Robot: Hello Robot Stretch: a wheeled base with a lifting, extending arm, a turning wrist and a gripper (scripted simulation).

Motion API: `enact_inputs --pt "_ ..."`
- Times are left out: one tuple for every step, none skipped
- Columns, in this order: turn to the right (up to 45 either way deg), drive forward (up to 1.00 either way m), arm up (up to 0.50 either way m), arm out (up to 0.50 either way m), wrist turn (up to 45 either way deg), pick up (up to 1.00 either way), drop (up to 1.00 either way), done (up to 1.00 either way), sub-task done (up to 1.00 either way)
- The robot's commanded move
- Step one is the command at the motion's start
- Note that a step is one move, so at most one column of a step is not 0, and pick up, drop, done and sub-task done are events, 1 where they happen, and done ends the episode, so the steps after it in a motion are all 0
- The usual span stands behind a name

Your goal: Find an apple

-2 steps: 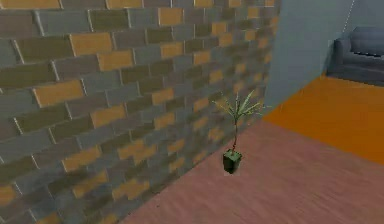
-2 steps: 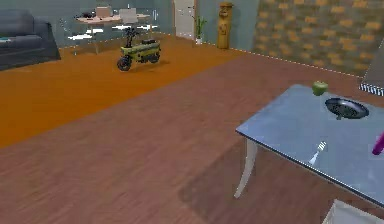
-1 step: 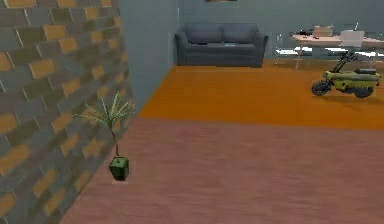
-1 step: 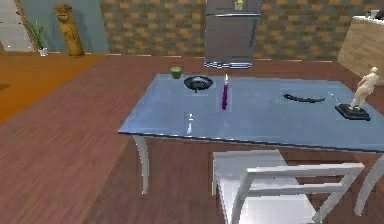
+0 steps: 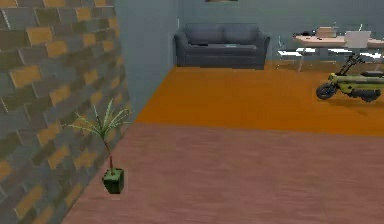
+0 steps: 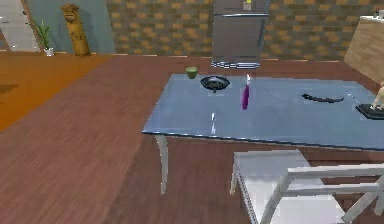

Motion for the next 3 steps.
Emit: enact_inputs --pt "45.0 0.00 0.00 0.00 0.0 0.00 0.00 0.00 0.00" --pt "0.0 1.00 0.00 0.00 0.0 0.00 0.00 0.00 0.00" --pt "3.0 0.00 0.00 0.00 0.0 0.00 0.00 0.00 0.00"
